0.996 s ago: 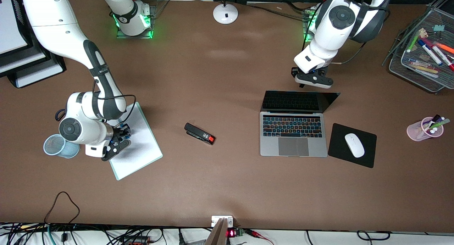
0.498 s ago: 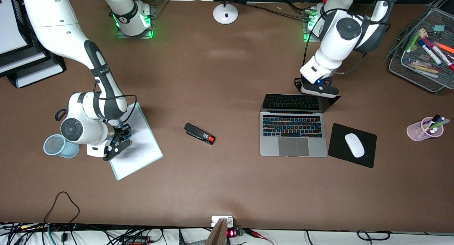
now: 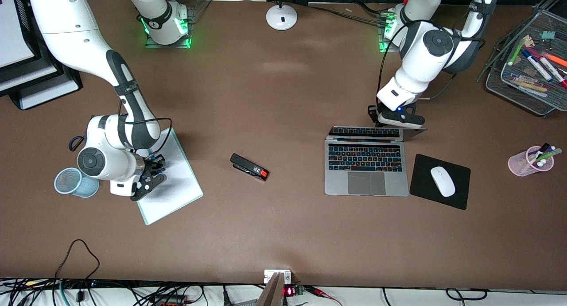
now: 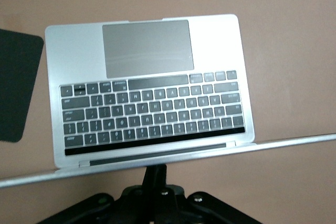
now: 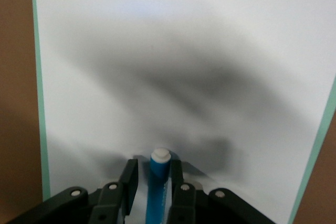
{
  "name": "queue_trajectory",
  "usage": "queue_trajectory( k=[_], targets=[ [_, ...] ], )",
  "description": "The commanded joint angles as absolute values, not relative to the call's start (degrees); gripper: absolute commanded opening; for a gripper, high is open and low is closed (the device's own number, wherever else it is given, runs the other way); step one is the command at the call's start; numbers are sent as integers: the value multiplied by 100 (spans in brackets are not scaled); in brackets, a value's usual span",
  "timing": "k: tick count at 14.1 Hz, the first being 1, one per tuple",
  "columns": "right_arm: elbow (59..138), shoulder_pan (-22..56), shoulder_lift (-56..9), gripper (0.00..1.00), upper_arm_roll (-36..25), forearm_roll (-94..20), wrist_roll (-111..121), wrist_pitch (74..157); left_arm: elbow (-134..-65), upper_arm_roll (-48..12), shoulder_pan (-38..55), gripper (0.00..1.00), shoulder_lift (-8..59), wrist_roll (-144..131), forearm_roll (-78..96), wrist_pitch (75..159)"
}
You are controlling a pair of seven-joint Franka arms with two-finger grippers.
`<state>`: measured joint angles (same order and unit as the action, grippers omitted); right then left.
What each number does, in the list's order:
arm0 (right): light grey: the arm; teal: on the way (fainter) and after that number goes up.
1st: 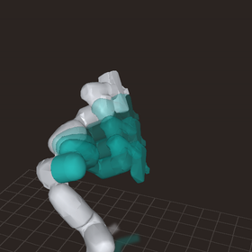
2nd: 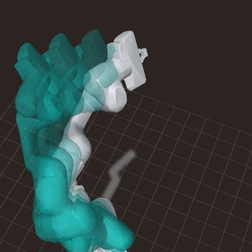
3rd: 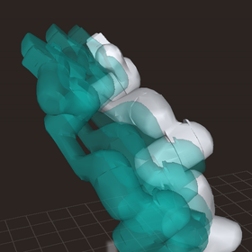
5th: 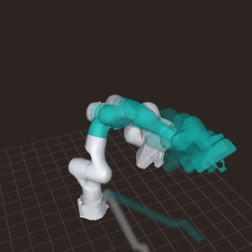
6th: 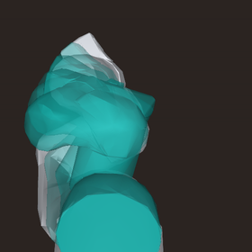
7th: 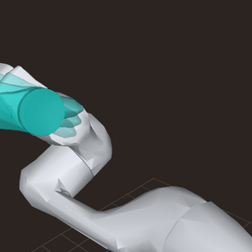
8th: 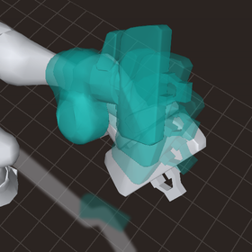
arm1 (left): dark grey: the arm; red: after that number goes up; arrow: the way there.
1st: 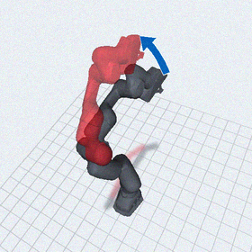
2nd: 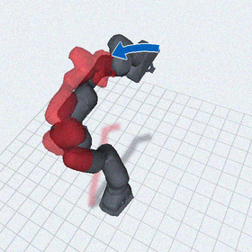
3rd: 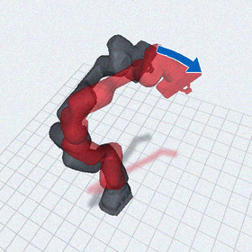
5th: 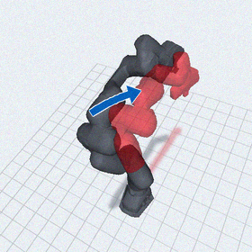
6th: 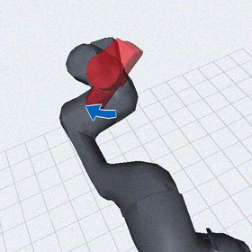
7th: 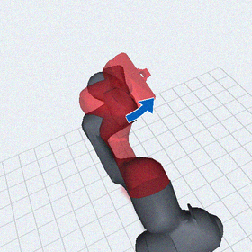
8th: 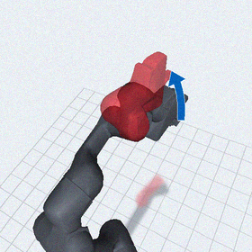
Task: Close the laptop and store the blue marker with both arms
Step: 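Push the laptop lid down with the left gripper while the right gripper lifts the marker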
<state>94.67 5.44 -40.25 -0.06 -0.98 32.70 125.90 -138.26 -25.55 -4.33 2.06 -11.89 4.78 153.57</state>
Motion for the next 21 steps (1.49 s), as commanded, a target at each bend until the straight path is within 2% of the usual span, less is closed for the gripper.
queue_trajectory(
  k=[1, 6, 8, 10, 12, 14, 18, 21],
  targets=[
    [9483, 545, -4060, 33, 9, -185, 3278, 12682, -13571, -2566, -527, 0, 658, -1151, 352, 15705],
    [9492, 536, -4078, 29, 0, -185, 3270, 12735, -12579, -2259, -571, 1, 1606, -1151, -342, 15715],
    [9492, 536, -4078, 22, 0, -185, 3278, 12753, -12271, -2250, -571, 1, 1923, -1151, -378, 15715],
    [9483, 536, -4078, 8, 0, -185, 3278, 12762, -12025, -2224, -571, 1, 2231, -1143, -526, 15715],
    [9457, 536, -4069, 0, 0, -185, 3270, 12718, -11744, -2145, -563, 1, 2521, -1151, -790, 15715],
    [9439, 483, -3999, 0, 0, -185, 3139, 12657, -11524, -2074, -554, 1, 2767, -1151, -809, 15715],
    [9107, 475, -3657, 0, 0, -185, 3138, 11814, -11137, -2031, -501, 1, 3268, -1143, -870, 15811],
    [8921, 492, -3490, 0, 9, -193, 3155, 11637, -11004, -1934, -483, 1, 3664, -1160, -1274, 16320]
  ],
)
